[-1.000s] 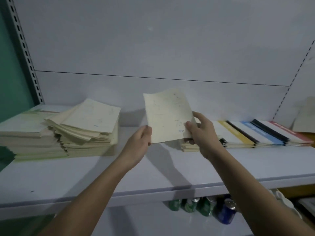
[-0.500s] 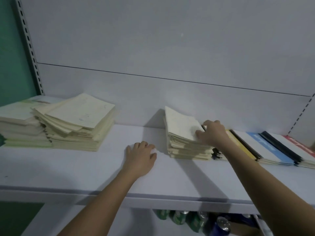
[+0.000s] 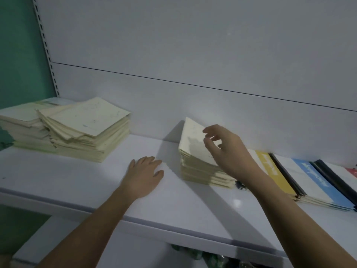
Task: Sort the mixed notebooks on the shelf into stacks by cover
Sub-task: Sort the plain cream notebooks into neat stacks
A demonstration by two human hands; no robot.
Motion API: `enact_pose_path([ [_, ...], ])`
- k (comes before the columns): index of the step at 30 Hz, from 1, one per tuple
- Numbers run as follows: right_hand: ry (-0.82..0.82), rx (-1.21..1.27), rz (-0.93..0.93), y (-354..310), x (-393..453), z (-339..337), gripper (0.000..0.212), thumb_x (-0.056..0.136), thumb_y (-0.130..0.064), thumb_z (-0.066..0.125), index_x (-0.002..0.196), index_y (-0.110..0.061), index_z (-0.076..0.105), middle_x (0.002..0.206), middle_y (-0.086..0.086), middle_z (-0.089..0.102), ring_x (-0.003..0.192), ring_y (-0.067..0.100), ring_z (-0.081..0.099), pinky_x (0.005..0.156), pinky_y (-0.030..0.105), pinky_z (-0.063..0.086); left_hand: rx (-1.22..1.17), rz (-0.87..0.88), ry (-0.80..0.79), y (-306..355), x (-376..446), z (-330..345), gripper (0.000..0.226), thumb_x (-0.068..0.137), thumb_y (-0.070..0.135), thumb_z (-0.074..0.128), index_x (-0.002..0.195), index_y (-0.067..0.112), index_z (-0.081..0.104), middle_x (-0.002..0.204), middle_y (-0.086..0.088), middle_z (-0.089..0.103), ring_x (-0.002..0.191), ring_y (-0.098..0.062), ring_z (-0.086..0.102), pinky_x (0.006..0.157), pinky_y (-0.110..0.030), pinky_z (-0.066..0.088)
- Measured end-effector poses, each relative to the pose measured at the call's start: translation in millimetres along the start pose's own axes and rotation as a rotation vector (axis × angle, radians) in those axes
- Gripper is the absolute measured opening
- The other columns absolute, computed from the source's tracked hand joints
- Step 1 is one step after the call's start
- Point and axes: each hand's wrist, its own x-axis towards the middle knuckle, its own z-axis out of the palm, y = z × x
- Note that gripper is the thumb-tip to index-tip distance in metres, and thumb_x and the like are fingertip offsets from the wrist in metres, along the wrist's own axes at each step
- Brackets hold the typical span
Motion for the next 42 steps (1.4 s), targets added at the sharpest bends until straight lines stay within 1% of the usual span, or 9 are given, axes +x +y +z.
enact_pose_path([
  [5,-0.357,0.112,-0.221,-59.9,-16.5,22.9,0.020,0.099,-0.035,0.049,0.109,-0.030,0.065,0.096,-0.013,0.068,0.082,0.002,0.060,0.078,0.022,0.049,0.148,0.041,0.017,3.5,-3.0,-1.0,0.070,0.086,0.055,0.007,0.138,0.024,0.044,0.141,0.000,0.047,0.132,-0.019,0.039,0.111,-0.042,0.028],
  [7,-0.399,0.122,-0.225,-64.3,-16.2,49.5,0.021,0.099,-0.035,0.048,0.104,-0.030,0.067,0.093,-0.014,0.068,0.078,0.002,0.060,0.074,0.023,0.049,0.011,0.062,0.059,2.3,-8.9,-7.9,0.053,0.085,0.046,0.023,0.115,0.021,0.060,0.120,-0.004,0.061,0.117,-0.023,0.055,0.101,-0.040,0.039],
  [9,-0.426,0.094,-0.210,-65.5,-13.4,72.9,0.023,0.099,-0.033,0.048,0.101,-0.026,0.070,0.095,-0.012,0.069,0.078,0.005,0.059,0.074,0.024,0.049,-0.076,0.118,0.229,-9.5,-13.9,-20.7,0.031,0.082,0.031,0.033,0.091,0.029,0.062,0.099,-0.003,0.067,0.101,-0.027,0.064,0.090,-0.040,0.046],
  [15,-0.380,0.144,-0.061,-88.9,20.8,120.1,0.018,0.098,-0.032,0.049,0.097,-0.024,0.066,0.093,-0.015,0.065,0.080,0.003,0.060,0.079,0.030,0.051,-0.004,0.143,0.822,-92.9,-19.6,-118.1,0.035,0.083,0.013,0.045,0.110,0.016,0.067,0.109,0.000,0.067,0.104,-0.022,0.055,0.089,-0.035,0.038],
  [21,-0.208,0.129,-0.062,-168.5,59.3,183.7,0.043,0.094,-0.045,0.051,0.133,-0.028,0.046,0.124,-0.013,0.053,0.112,0.007,0.050,0.089,0.024,0.041,-0.117,-0.203,0.547,-201.4,-6.3,-179.3,0.041,0.095,0.023,0.048,0.136,0.018,0.050,0.138,-0.006,0.049,0.127,-0.027,0.040,0.103,-0.044,0.038],
  [27,-0.285,-0.226,-0.063,-231.1,107.2,242.9,0.075,0.090,-0.062,0.046,0.147,-0.017,0.029,0.155,0.000,0.025,0.141,0.022,0.022,0.112,0.042,0.027,-0.243,-0.114,0.523,-254.4,2.2,-191.9,0.028,0.091,0.009,0.057,0.116,0.014,0.071,0.115,-0.004,0.070,0.105,-0.018,0.063,0.096,-0.031,0.046],
  [31,-0.431,-0.363,0.043,-234.1,115.9,256.9,0.068,0.086,-0.073,0.039,0.131,-0.022,0.038,0.128,-0.005,0.044,0.119,0.021,0.040,0.098,0.043,0.033,-0.339,-0.018,0.429,-262.5,8.3,-196.9,0.027,0.090,0.003,0.058,0.107,0.015,0.074,0.105,-0.002,0.073,0.095,-0.014,0.066,0.090,-0.030,0.053],
  [39,-0.256,-0.265,0.140,-255.0,88.8,242.9,0.037,0.095,-0.042,0.054,0.131,-0.033,0.054,0.126,-0.004,0.061,0.109,0.022,0.057,0.092,0.038,0.047,-0.434,0.074,0.299,-277.3,20.9,-219.2,0.027,0.085,0.001,0.062,0.104,0.017,0.074,0.098,0.002,0.069,0.082,-0.009,0.063,0.071,-0.017,0.047],
  [42,-0.054,-0.100,0.149,-252.7,81.5,236.9,0.026,0.101,-0.036,0.043,0.115,-0.047,0.062,0.102,-0.005,0.069,0.094,0.022,0.062,0.080,0.044,0.050,-0.721,0.017,0.264,-271.2,17.5,-227.8,0.016,0.089,0.011,0.060,0.094,0.013,0.075,0.089,0.002,0.069,0.061,-0.004,0.054,0.056,-0.015,0.040],
])
